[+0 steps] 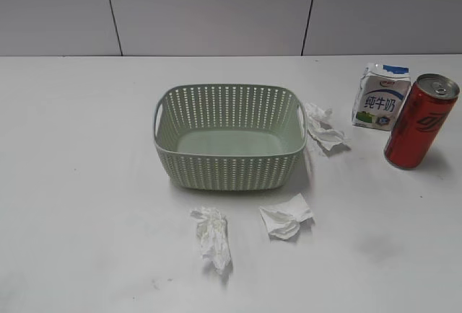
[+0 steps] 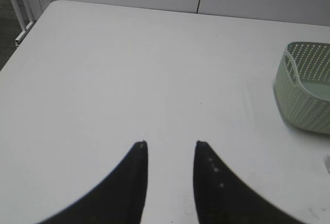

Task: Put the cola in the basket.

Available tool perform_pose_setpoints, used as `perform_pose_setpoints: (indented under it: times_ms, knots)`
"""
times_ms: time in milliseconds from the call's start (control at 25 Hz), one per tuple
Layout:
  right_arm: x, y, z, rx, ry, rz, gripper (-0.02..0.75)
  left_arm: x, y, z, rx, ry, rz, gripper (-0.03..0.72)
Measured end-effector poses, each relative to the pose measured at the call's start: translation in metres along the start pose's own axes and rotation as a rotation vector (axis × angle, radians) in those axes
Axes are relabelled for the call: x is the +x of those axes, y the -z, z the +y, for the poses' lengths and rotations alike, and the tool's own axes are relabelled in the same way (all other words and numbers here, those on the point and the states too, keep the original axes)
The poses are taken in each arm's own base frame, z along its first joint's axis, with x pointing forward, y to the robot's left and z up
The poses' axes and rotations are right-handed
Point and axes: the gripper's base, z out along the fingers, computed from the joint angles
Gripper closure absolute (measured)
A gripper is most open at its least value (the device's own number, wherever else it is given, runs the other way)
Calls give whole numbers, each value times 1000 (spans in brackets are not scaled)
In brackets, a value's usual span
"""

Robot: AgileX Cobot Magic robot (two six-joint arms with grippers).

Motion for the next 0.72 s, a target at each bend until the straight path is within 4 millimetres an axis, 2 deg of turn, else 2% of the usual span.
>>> perform_pose_setpoints:
  times_ms: [360,600,720]
  knots:
    - [-2,-1,0,-7,-7,3,158,0,0,0,0,0,0,449]
    - [-32,-16,-4,-6,-30,22,158,0,0,0,0,0,0,449]
    - [-51,-36,-7,-10,-67,119,158,0,0,0,0,0,0,449]
